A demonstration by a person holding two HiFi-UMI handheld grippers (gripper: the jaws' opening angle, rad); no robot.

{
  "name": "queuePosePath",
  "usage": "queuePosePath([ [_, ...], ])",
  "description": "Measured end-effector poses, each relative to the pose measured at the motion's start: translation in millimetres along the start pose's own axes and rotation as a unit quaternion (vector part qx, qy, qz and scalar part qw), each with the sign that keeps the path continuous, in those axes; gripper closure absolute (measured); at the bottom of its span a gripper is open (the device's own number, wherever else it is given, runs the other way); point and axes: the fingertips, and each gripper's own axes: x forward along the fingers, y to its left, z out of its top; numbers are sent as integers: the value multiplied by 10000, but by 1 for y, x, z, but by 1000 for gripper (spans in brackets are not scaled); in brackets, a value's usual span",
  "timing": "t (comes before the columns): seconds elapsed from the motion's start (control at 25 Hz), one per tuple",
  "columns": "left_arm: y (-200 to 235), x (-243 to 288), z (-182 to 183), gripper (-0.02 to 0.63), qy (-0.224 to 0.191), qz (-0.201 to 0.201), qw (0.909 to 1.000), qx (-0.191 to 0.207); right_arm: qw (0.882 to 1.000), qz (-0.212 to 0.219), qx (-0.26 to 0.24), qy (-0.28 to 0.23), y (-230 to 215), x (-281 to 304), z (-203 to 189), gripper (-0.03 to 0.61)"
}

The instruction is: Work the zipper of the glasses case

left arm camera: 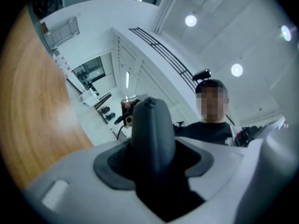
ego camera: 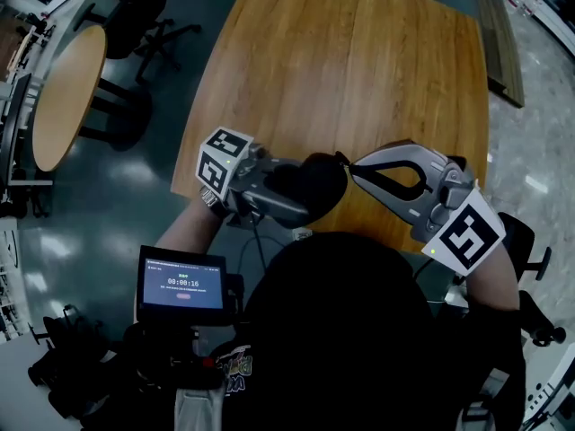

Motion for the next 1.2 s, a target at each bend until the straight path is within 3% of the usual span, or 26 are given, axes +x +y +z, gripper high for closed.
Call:
queuePosePath([
  [0.28,3,4,31,360,-1316,-219,9911,-15,9909,-1038,655,-555,-20,-7,0,574],
  [0.44,-3,7,27,359,-1576,-722,9840,-416,9892,-1224,466,-655,-15,-12,1,574],
  [0.52,-1,7,21,357,-1437,-743,9853,-549,9908,-1145,428,-587,-10,-13,-3,575],
  [0.64,-4,8,17,352,-1253,-889,9856,-700,9886,-1026,821,-741,-6,-16,-5,574],
  [0.72,-11,10,20,327,-1224,-973,9862,-549,9842,-995,1130,-930,-7,-18,-4,574],
  [0.8,-17,14,24,240,-1186,-966,9877,-322,9770,-996,1483,-1161,-12,-21,-2,574],
  [0.92,-14,24,26,243,-841,-665,9942,-86,9690,-949,1805,-1394,-20,-24,2,574],
  [1.0,-8,30,21,307,-412,-494,9979,-54,9668,-656,1984,-1473,-19,-22,3,574],
  [1.2,-12,36,12,252,564,-409,9975,71,9498,525,2381,-1963,-13,-25,17,574],
])
